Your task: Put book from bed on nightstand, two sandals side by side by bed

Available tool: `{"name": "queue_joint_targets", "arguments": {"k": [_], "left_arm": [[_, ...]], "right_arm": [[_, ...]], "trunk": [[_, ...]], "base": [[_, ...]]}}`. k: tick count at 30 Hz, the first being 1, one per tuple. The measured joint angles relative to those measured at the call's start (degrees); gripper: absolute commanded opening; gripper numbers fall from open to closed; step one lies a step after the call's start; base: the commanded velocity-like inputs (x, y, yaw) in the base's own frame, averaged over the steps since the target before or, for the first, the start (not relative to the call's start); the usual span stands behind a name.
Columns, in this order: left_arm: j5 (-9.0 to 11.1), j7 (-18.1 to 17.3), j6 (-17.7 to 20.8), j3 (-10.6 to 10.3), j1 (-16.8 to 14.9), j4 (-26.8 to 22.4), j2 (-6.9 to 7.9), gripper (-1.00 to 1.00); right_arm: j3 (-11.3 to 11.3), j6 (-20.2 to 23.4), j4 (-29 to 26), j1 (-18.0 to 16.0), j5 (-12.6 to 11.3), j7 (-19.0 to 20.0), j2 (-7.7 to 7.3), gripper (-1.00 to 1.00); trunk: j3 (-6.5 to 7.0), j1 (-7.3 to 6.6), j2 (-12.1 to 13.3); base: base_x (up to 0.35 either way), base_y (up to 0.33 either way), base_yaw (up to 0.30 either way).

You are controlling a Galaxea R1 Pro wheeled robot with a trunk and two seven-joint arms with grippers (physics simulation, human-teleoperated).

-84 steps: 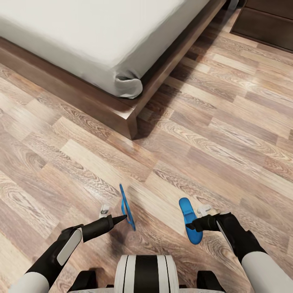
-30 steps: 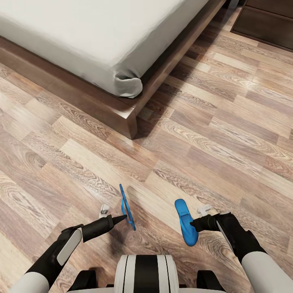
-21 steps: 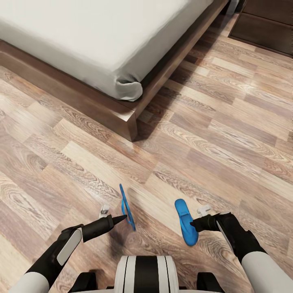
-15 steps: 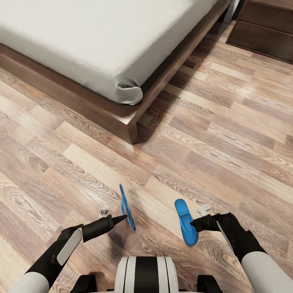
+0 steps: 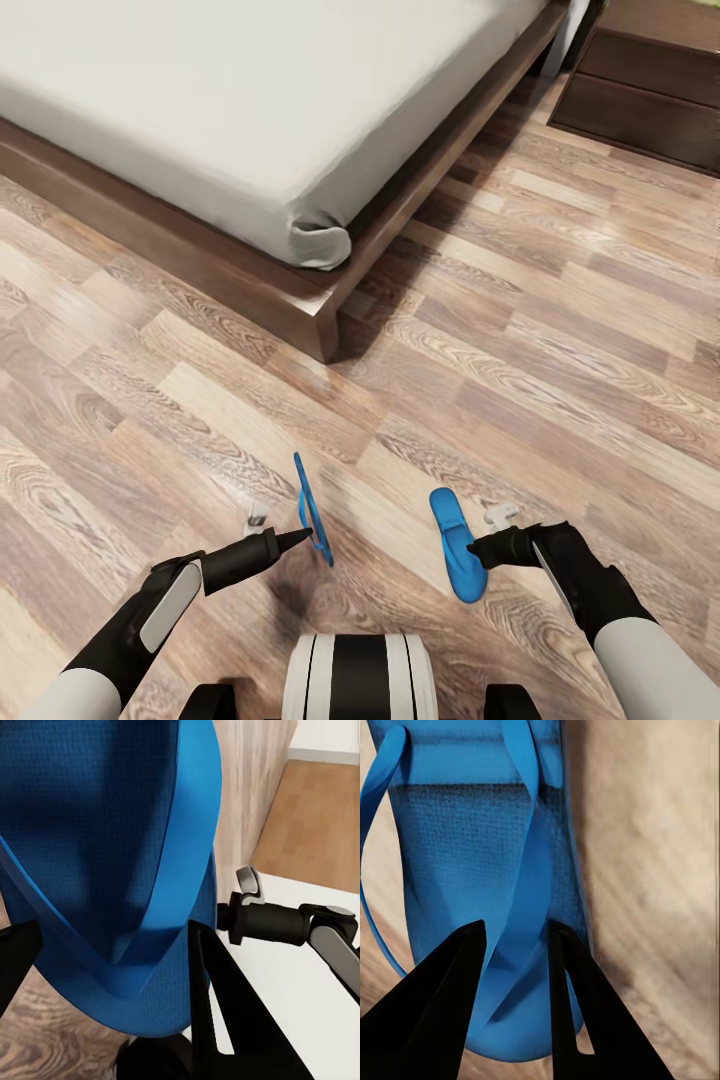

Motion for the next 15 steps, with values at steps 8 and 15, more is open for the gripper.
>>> {"name": "queue_joint_targets", "arguments": {"k": [8, 15], "left_arm": [[-0.01, 0.09, 0.0, 0.03, 0.0, 0.0, 0.0, -1.0], [0.01, 0.34, 0.0, 0.06, 0.01, 0.18, 0.07, -1.0]], "right_arm": [[-0.23, 0.31, -4.36, 0.0, -0.21, 0.38, -0.28, -1.0], [-0.65, 0.59, -5.19, 0.01, -11.05, 7.61, -3.49, -1.0]], "trunk": [[1.77, -0.21, 0.11], [3.33, -0.39, 0.2]], "base": [[0.0, 0.0, 0.0], [0.0, 0.0, 0.0]]}}
